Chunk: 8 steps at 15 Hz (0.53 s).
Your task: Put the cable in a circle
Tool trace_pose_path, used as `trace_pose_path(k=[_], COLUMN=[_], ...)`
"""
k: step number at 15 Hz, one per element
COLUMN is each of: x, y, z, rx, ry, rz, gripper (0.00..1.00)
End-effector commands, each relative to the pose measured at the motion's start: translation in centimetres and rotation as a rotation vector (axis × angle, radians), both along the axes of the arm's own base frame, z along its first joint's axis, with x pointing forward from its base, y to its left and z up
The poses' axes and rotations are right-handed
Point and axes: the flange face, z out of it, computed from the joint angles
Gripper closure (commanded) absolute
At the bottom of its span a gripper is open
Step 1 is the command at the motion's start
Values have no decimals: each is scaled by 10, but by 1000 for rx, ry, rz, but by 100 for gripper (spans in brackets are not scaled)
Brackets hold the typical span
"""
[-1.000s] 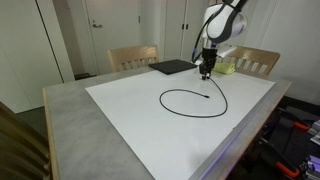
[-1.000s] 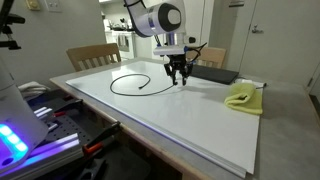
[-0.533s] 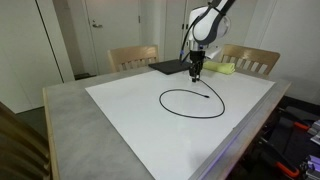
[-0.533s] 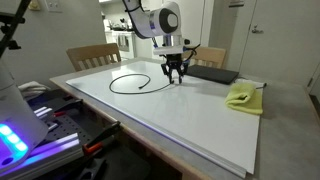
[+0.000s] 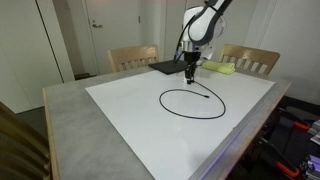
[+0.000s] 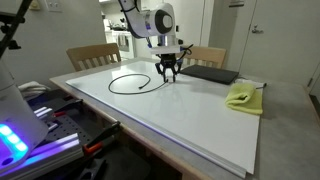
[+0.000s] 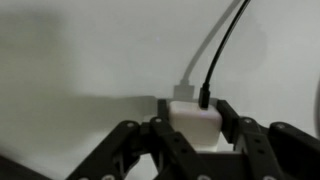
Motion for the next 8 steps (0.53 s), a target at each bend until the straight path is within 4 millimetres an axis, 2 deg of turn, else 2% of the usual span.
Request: trace_pose_path(k=[1, 4, 8], x=[8, 14, 17], y=[33, 58, 106], z=[-8, -6, -7], rx=[29, 55, 102], ry=[21, 19, 5], rz=[191, 347, 562], gripper=[73, 73, 73])
